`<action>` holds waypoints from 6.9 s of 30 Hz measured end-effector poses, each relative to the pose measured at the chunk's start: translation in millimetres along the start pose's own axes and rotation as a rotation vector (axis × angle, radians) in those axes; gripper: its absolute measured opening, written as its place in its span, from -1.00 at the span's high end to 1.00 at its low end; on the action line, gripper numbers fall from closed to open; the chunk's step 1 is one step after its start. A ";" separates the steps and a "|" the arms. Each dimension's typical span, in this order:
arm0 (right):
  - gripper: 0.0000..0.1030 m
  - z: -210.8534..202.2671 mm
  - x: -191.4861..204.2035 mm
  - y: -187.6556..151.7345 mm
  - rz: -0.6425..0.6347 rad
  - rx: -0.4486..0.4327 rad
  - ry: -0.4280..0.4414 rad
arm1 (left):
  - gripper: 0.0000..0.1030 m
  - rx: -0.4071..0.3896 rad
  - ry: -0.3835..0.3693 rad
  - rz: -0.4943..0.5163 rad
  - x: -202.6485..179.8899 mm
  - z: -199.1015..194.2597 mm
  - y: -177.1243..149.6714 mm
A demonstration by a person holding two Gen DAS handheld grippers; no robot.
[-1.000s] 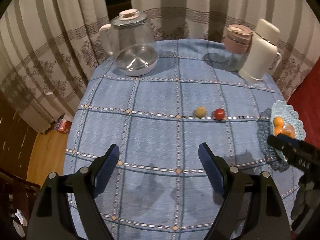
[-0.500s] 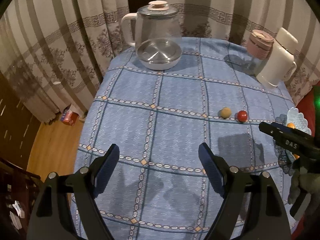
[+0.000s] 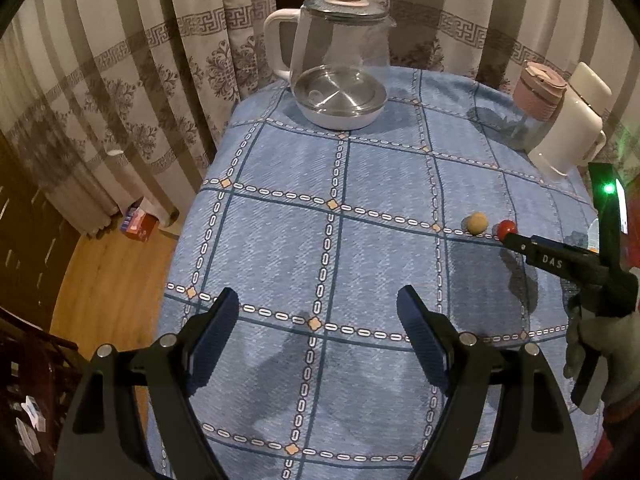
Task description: Organize fruits
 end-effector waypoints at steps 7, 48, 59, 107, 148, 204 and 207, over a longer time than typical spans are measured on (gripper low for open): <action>-0.09 14.2 -6.9 3.0 0.005 0.011 -0.041 | -0.57 0.015 -0.014 0.003 3.3 10.4 -0.8; 0.44 12.7 -21.6 -7.0 0.019 0.019 -0.083 | -0.57 0.049 -0.086 0.112 -32.0 61.8 16.8; 0.44 -5.0 -22.9 -32.8 0.059 0.026 -0.051 | -0.57 0.065 -0.132 0.180 -76.0 93.9 28.1; 0.44 -16.6 -22.9 -52.3 0.108 0.037 -0.041 | 0.00 0.095 -0.372 0.311 -201.2 162.6 59.2; 0.44 -12.6 -4.7 -45.2 0.069 0.035 -0.032 | 0.46 0.079 -0.332 0.289 -151.6 134.2 43.4; 0.44 -58.5 -25.7 -102.0 0.034 0.064 -0.012 | 0.44 0.096 -0.233 0.212 -135.4 138.2 28.5; 0.44 -58.9 -23.3 -100.7 0.020 0.065 -0.003 | 0.44 0.088 -0.199 0.215 -129.2 129.9 24.8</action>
Point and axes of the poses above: each gripper's, at about its wrist camera, not at the fingertips, and z roughly the way its jaws point, x to its left, y to its top, the point moved 9 cm from there along z, roughly the way its jaws point, and after that the axes turned 5 degrees about z, right-handed, at the moved point
